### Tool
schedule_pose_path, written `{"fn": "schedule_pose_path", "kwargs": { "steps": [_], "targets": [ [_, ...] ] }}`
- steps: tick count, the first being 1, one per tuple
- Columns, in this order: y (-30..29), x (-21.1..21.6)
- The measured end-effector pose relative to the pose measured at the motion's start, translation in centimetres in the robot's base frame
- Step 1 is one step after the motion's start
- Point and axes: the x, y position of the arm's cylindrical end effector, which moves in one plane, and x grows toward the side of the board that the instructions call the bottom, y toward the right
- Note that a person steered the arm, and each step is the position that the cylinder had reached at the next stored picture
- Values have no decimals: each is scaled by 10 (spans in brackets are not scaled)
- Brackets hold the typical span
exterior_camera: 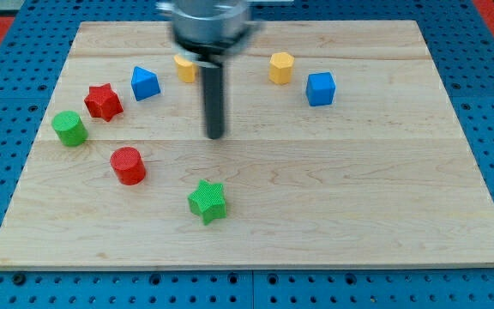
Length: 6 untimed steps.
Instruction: Slightly move the green circle to the right side
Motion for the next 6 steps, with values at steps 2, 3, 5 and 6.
{"fn": "schedule_pose_path", "kwargs": {
  "steps": [2, 3, 5, 6],
  "targets": [
    [-72, 42],
    [-97, 68],
    [-199, 50],
    [-216, 39]
  ]
}}
